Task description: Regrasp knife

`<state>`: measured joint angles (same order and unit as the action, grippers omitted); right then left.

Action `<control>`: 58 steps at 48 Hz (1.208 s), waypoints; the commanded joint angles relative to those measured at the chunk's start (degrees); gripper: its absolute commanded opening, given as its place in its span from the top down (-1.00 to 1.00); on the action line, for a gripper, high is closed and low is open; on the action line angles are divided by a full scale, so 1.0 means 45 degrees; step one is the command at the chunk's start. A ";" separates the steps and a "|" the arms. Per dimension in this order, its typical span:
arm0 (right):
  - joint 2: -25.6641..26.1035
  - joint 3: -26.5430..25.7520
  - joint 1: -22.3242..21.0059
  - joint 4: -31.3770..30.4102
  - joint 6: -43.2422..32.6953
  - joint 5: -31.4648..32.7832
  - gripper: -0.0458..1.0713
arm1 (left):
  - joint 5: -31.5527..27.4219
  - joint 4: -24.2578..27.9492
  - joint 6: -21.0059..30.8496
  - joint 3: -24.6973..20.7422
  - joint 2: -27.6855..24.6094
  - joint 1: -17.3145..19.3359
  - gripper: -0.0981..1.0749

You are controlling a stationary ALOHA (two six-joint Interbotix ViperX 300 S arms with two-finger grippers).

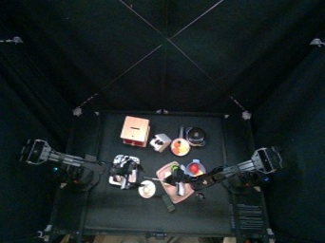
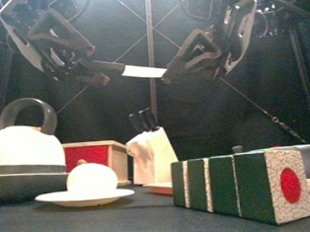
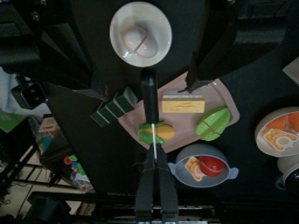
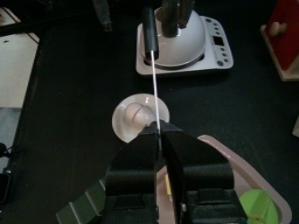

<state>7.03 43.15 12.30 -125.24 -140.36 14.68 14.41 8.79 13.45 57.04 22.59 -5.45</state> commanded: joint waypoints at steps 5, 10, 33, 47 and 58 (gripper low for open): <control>0.0156 -0.0273 -0.0020 -0.0039 -0.0020 0.0020 0.28 | 0.0176 -0.0059 -0.0020 -0.0215 -0.0117 0.0039 -0.83; 0.0156 -0.0293 -0.0039 -0.0039 -0.0020 0.0020 0.28 | 0.0195 -0.0078 -0.0039 -0.0234 -0.0254 0.0039 -0.70; 0.0000 -0.0313 -0.0078 0.0000 -0.0020 -0.0039 0.28 | 0.0449 -0.0078 -0.0039 -0.0273 -0.0410 0.0059 -0.51; 0.0000 -0.0352 -0.0078 0.0000 -0.0020 -0.0039 0.28 | 0.0430 -0.0078 -0.0039 -0.0293 -0.0566 0.0059 -0.50; 0.0000 -0.0352 -0.0098 0.0000 -0.0020 -0.0039 0.28 | 0.0449 -0.0078 -0.0039 -0.0371 -0.0645 0.0059 -0.47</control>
<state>6.15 42.89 11.95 -125.07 -140.45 14.33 15.91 8.53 13.36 56.87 19.42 -5.36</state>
